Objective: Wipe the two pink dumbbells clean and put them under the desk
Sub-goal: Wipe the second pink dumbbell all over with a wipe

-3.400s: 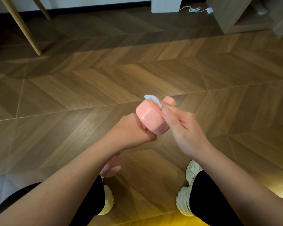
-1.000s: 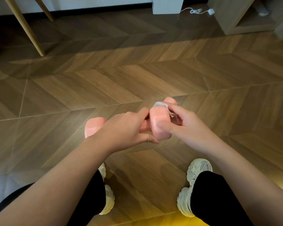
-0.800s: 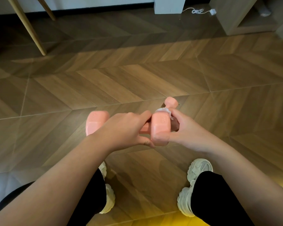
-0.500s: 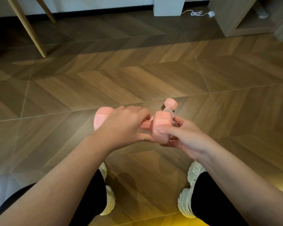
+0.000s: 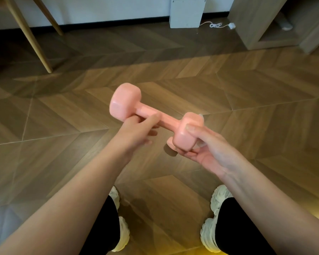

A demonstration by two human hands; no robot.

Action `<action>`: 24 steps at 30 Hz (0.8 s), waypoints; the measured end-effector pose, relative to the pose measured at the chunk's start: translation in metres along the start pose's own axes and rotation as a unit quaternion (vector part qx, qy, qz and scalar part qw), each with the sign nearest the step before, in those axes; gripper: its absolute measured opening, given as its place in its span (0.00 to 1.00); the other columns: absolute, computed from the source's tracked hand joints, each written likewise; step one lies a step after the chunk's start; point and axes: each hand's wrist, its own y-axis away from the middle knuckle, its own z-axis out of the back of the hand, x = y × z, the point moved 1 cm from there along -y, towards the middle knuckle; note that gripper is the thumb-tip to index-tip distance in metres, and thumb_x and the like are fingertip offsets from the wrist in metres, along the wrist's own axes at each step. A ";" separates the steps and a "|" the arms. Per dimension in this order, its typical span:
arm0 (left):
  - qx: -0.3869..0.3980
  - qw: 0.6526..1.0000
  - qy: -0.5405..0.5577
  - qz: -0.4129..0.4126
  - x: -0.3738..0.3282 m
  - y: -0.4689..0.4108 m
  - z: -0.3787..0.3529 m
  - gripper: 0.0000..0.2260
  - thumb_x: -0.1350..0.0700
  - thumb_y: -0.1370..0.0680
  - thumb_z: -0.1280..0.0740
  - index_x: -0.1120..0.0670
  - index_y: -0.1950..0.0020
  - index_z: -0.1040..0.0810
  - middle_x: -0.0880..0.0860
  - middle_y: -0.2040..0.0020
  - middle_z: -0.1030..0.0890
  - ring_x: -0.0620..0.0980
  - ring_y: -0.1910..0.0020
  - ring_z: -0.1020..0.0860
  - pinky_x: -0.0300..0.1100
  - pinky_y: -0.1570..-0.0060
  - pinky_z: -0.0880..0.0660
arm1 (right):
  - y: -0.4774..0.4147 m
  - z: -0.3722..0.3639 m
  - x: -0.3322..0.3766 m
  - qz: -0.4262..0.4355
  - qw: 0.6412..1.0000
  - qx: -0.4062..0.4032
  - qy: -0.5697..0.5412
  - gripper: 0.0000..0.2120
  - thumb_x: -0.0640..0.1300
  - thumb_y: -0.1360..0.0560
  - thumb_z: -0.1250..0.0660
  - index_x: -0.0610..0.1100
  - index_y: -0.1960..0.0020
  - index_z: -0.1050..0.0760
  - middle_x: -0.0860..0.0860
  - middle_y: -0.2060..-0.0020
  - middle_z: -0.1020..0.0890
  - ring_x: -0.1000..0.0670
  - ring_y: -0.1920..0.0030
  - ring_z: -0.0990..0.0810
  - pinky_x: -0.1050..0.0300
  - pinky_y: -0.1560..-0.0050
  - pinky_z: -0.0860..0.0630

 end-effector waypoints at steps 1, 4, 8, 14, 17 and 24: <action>0.002 0.998 0.063 -0.002 -0.002 0.000 -0.002 0.11 0.49 0.22 0.31 0.56 0.48 0.21 0.51 0.54 0.16 0.48 0.54 0.18 0.43 0.58 0.23 | 0.002 -0.003 -0.001 0.002 1.000 0.013 -0.006 0.29 0.42 0.36 0.22 0.40 0.37 0.26 0.39 0.47 0.17 0.40 0.47 0.17 0.47 0.51 0.18; 0.011 0.971 0.240 -0.021 -0.009 0.002 -0.008 0.05 0.54 0.24 0.28 0.55 0.56 0.20 0.53 0.56 0.17 0.49 0.55 0.19 0.44 0.52 0.25 | 0.005 -0.011 -0.005 0.007 0.998 0.052 -0.026 0.27 0.43 0.36 0.26 0.40 0.38 0.25 0.41 0.51 0.15 0.42 0.50 0.16 0.45 0.50 0.18; -0.014 0.903 0.429 -0.035 -0.020 0.006 -0.016 0.08 0.57 0.22 0.32 0.54 0.61 0.24 0.52 0.60 0.17 0.50 0.55 0.18 0.42 0.49 0.24 | 0.006 -0.020 -0.013 -0.007 0.996 0.080 -0.038 0.27 0.44 0.36 0.27 0.41 0.38 0.25 0.46 0.57 0.14 0.45 0.56 0.15 0.48 0.54 0.17; -0.066 0.854 0.516 0.007 -0.024 0.005 -0.011 0.17 0.56 0.22 0.37 0.51 0.69 0.37 0.47 0.77 0.38 0.45 0.79 0.37 0.37 0.72 0.34 | 0.005 -0.027 -0.023 0.022 0.992 0.091 0.087 0.27 0.49 0.36 0.23 0.46 0.38 0.24 0.45 0.42 0.18 0.47 0.46 0.17 0.50 0.48 0.19; -0.073 0.856 0.512 0.016 -0.020 0.002 -0.005 0.16 0.56 0.22 0.39 0.51 0.69 0.39 0.47 0.76 0.42 0.46 0.79 0.42 0.38 0.74 0.38 | 0.006 -0.027 -0.023 0.119 0.958 0.056 0.254 0.30 0.61 0.41 0.23 0.55 0.41 0.23 0.58 0.48 0.17 0.57 0.43 0.20 0.57 0.42 0.23; -0.105 0.859 0.500 0.029 -0.012 -0.003 -0.002 0.15 0.57 0.24 0.40 0.51 0.68 0.41 0.47 0.76 0.43 0.47 0.78 0.43 0.38 0.74 0.37 | 0.016 -0.027 -0.020 0.421 0.772 0.001 0.475 0.22 0.54 0.26 0.28 0.50 0.34 0.23 0.64 0.37 0.23 0.64 0.36 0.27 0.40 0.30 0.33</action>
